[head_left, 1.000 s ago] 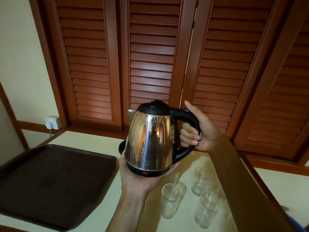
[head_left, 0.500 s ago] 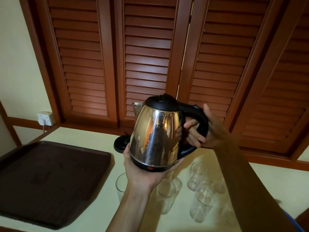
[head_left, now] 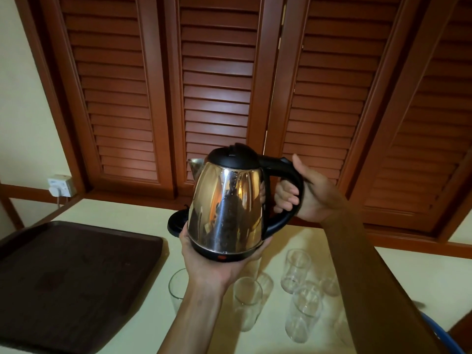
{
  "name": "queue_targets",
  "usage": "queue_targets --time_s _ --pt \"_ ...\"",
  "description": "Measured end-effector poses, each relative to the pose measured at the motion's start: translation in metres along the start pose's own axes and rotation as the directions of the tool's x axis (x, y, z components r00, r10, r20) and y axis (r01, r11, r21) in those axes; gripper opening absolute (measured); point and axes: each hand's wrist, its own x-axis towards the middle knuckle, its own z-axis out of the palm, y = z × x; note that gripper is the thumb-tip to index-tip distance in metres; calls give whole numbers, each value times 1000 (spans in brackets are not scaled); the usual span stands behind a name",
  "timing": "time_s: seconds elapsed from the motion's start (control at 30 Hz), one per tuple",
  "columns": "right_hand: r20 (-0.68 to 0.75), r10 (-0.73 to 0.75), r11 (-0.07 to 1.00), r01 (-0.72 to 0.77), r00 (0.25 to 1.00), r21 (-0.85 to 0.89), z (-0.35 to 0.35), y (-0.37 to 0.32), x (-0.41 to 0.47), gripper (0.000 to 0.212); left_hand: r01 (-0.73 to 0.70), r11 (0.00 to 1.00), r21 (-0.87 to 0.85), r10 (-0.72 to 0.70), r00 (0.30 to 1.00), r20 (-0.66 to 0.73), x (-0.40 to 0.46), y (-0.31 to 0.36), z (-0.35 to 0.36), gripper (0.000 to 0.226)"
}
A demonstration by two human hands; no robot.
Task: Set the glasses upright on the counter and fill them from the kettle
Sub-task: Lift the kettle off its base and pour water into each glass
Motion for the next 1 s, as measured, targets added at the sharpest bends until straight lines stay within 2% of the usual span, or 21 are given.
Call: queue_targets --time_s 0.23,0.37,0.57,0.8,0.93,1.0 --pt "-91 -55 998 58 994 38 12 0 2 59 32 997 -73 -30 999 25 5 -2 -2 87" --pt "-230 -97 995 99 968 -4 18 5 3 66 -25 999 -25 25 1000 2 5 -1 0 81" --pt "-444 -148 989 128 884 -76 32 4 -6 70 -51 999 8 51 999 -18 5 -7 2 71" --pt "-503 -160 987 124 849 -104 42 -1 -18 71 -39 998 56 38 999 34 2 -16 1 77" --pt "-533 -162 987 127 830 -101 43 -3 -31 69 28 995 97 -37 995 91 0 -18 -5 83" --pt "-554 -164 986 142 816 -83 45 -4 -39 65 16 986 166 -24 999 45 -6 -19 -3 78"
